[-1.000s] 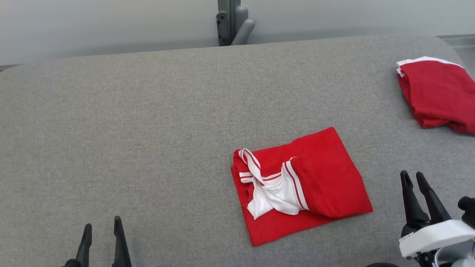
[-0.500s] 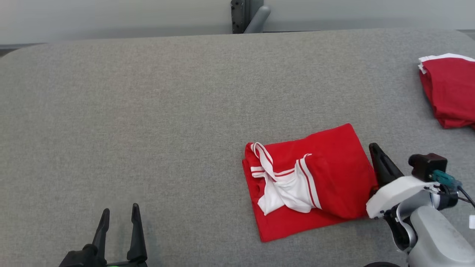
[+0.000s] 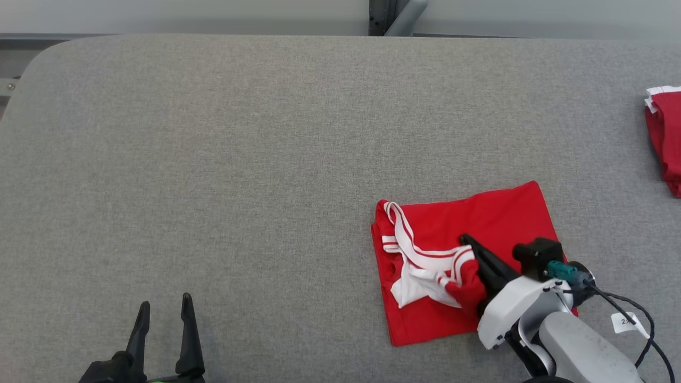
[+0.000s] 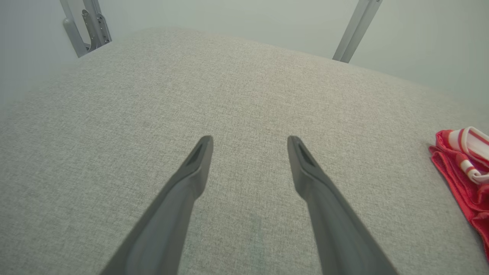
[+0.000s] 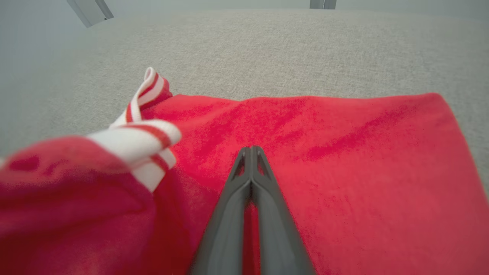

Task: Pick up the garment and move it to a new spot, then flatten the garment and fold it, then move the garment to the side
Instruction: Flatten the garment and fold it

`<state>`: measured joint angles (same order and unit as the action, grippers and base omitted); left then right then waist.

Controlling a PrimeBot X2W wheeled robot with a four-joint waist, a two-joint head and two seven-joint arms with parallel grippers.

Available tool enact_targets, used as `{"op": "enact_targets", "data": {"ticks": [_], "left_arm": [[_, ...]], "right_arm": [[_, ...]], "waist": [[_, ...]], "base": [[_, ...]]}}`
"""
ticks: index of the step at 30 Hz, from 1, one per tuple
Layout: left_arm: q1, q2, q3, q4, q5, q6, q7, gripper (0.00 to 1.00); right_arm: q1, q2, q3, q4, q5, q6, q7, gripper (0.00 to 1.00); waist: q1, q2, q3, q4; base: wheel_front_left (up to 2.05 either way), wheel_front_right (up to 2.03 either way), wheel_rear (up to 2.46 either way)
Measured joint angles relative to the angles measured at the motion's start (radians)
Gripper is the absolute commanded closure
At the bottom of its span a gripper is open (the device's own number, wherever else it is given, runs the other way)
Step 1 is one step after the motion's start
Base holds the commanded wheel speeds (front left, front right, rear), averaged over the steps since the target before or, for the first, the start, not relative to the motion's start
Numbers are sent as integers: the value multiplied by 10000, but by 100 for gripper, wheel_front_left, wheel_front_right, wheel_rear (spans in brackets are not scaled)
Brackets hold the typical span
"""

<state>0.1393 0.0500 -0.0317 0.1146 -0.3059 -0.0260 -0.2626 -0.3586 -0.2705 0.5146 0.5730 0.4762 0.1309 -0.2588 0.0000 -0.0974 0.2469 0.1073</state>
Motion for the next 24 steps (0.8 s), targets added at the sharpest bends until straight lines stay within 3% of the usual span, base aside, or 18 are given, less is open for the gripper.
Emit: {"op": "enact_targets", "data": {"ticks": [9,24], "left_arm": [[151,0,117,73,-12,59,0,0],[379,0,157,115,-159,173,0,0]], "right_arm": [[676,-253,1609,-744,94,0,-19,100],[268,550,3064,-564,-117,0,-27,100]], "waist": [[0,0,-239,-216],[0,0,-657,-524]], "base": [[0,0,0],[0,0,0]]}}
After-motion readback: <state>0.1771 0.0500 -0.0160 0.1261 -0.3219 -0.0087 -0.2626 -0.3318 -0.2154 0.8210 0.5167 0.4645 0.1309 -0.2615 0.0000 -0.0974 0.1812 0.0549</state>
